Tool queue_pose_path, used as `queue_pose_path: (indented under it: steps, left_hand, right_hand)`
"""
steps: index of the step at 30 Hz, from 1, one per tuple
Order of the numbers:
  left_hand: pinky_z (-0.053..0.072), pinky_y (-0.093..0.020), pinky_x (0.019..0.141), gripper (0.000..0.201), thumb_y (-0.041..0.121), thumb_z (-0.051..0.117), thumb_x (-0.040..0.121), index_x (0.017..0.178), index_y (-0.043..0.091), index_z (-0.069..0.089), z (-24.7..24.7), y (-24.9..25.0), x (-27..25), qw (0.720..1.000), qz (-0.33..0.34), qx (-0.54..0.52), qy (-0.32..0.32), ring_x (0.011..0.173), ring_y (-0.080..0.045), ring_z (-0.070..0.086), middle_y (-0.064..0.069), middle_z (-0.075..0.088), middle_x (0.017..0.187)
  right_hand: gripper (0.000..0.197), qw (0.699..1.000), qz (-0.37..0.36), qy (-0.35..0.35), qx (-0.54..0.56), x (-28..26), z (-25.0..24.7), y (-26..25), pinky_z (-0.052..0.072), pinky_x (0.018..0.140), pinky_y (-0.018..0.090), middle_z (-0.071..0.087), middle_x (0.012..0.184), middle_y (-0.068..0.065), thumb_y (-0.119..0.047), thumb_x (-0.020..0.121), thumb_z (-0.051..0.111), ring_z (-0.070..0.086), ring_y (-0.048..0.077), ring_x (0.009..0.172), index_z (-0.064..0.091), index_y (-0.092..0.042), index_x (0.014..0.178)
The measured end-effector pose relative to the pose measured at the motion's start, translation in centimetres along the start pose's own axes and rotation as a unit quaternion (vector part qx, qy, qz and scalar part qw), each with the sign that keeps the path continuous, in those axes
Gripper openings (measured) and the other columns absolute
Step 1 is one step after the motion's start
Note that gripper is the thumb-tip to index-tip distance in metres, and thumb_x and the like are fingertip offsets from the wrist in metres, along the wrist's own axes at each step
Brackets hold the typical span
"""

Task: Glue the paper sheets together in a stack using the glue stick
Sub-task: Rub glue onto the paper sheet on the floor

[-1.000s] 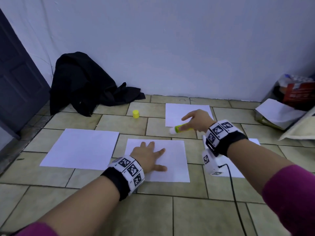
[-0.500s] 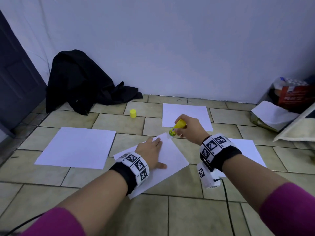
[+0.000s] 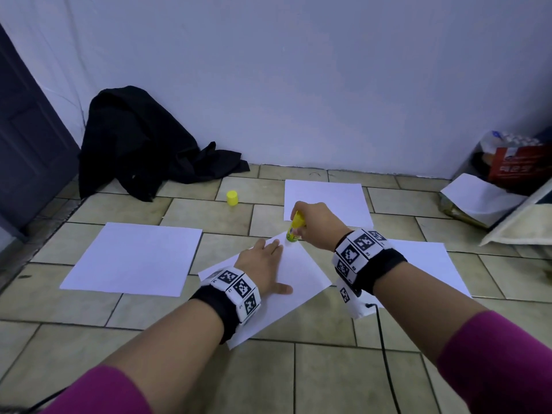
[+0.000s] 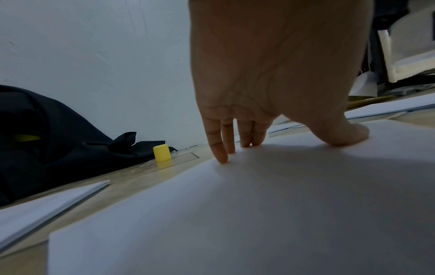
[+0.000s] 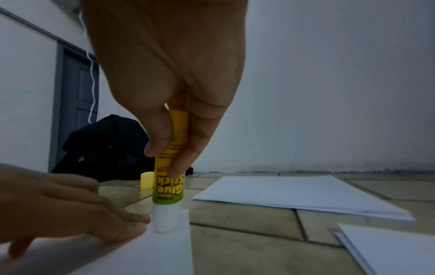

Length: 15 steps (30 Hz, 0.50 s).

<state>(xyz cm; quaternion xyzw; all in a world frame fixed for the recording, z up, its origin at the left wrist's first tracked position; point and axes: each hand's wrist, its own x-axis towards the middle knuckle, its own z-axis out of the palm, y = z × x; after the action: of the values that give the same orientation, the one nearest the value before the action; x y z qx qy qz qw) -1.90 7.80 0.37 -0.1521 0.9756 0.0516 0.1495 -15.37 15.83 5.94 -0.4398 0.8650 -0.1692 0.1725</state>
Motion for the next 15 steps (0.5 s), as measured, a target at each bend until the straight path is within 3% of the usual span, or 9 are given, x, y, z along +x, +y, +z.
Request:
queue_pose_path:
  steps: [7, 10, 15]
  left_hand:
    - [0.038, -0.039, 0.099, 0.096, 0.067, 0.05, 0.085, 0.152, 0.011, 0.011, -0.3, 0.2, 0.0, 1.0, -0.004, 0.007, -0.023, 0.141, -0.024, 0.016, 0.0, 0.009, 0.161]
    - [0.039, -0.039, 0.098, 0.094, 0.066, 0.052, 0.084, 0.151, 0.013, 0.013, -0.5, 0.3, 0.1, 1.0, -0.006, 0.008, -0.029, 0.141, -0.024, 0.016, 0.0, 0.011, 0.16]
    - [0.043, -0.042, 0.099, 0.081, 0.049, 0.059, 0.088, 0.15, 0.028, 0.011, -1.5, -0.4, 0.0, 0.997, 0.025, -0.017, -0.069, 0.139, -0.025, 0.02, -0.001, 0.02, 0.155]
  right_hand:
    - [0.024, 0.999, -0.015, -0.032, -0.032, -4.0, -0.5, 1.5, 0.045, 0.067, 0.028, 0.06, 0.103, 0.012, -0.014, 0.088, 0.064, 0.057, 0.024, 0.083, 0.057, -0.014, 0.11]
    - [0.024, 0.998, -0.017, -0.047, -0.047, -5.5, -0.8, 2.0, 0.042, 0.066, 0.027, 0.058, 0.097, 0.007, -0.014, 0.088, 0.064, 0.053, 0.02, 0.082, 0.057, -0.014, 0.11]
    - [0.023, 0.994, -0.012, -0.077, -0.073, -7.0, -1.6, 2.8, 0.036, 0.054, 0.019, 0.05, 0.091, 0.003, -0.014, 0.09, 0.062, 0.049, 0.017, 0.075, 0.055, -0.013, 0.112]
